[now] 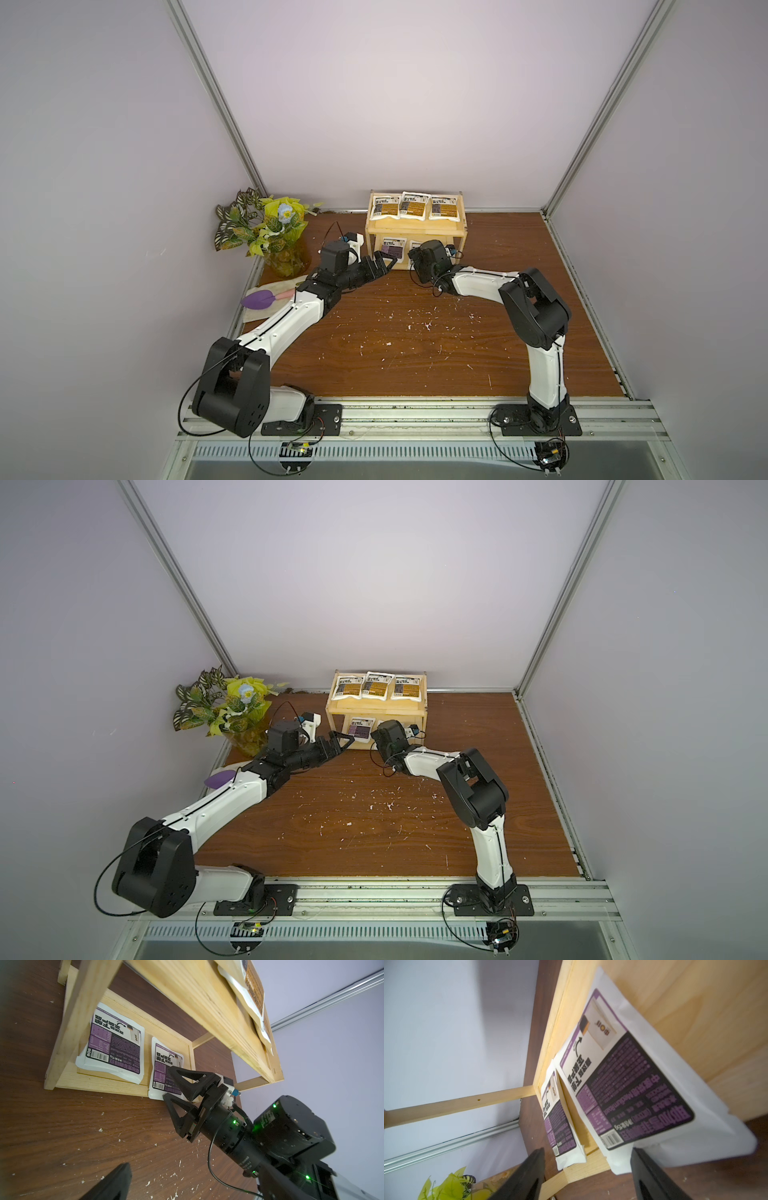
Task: Place the bagged coffee beans on the shelf by color
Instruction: Adjust the bagged coffee beans on the shelf.
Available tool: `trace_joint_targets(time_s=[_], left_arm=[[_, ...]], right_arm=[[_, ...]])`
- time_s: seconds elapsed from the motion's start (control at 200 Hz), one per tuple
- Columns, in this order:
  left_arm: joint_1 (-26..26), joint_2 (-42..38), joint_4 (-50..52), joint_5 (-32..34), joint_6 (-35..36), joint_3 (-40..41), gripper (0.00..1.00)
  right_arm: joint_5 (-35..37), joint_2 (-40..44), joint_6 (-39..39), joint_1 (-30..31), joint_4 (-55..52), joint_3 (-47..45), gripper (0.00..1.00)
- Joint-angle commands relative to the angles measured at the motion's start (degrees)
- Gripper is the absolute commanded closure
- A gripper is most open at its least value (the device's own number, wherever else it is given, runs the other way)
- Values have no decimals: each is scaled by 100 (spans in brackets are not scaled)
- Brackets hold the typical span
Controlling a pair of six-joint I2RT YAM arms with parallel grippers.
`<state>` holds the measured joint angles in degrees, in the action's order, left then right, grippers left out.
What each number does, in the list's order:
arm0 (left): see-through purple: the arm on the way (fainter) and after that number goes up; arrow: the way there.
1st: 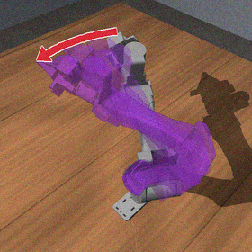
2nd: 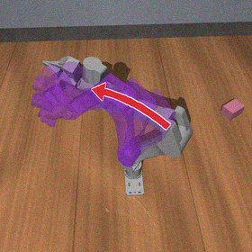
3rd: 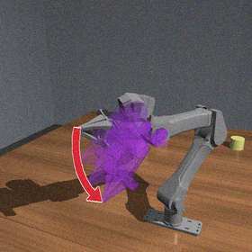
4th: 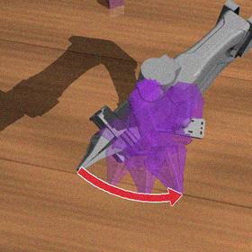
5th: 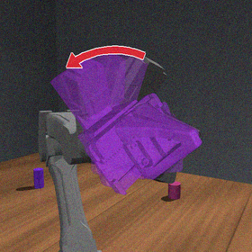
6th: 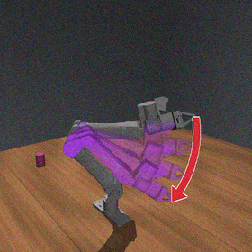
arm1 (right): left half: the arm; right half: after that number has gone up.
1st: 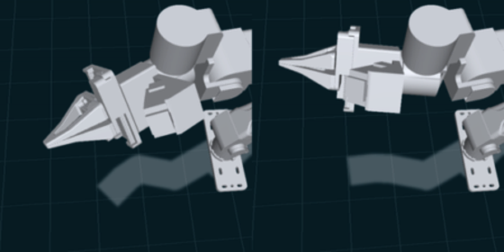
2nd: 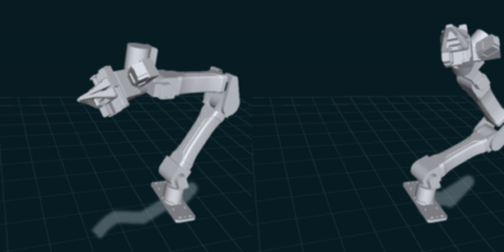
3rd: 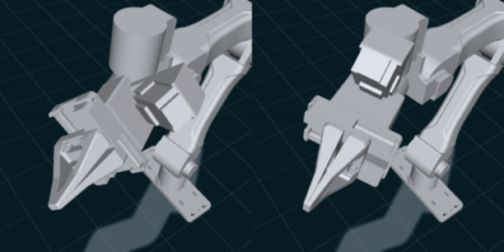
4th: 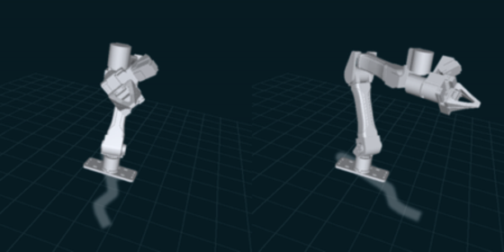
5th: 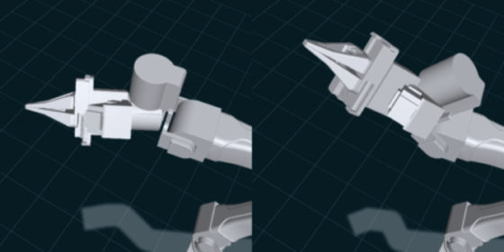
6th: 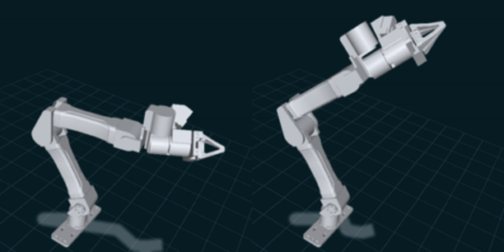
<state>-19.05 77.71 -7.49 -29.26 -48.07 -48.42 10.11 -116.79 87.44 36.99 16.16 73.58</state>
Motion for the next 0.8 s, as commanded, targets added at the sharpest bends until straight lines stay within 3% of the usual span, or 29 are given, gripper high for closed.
trace_joint_targets(time_s=[0.0, 0.525, 0.796], left_arm=[[56, -63, -60, 47, 21, 51, 1], [59, -63, -67, 34, 10, 60, 1], [58, -81, -69, 26, 26, 76, 0]], right_arm=[[-32, -50, -91, -53, 493, -41, 29], [-232, -161, -179, -251, 805, -171, 30], [-691, 394, -550, -241, 1995, -1144, 31]])
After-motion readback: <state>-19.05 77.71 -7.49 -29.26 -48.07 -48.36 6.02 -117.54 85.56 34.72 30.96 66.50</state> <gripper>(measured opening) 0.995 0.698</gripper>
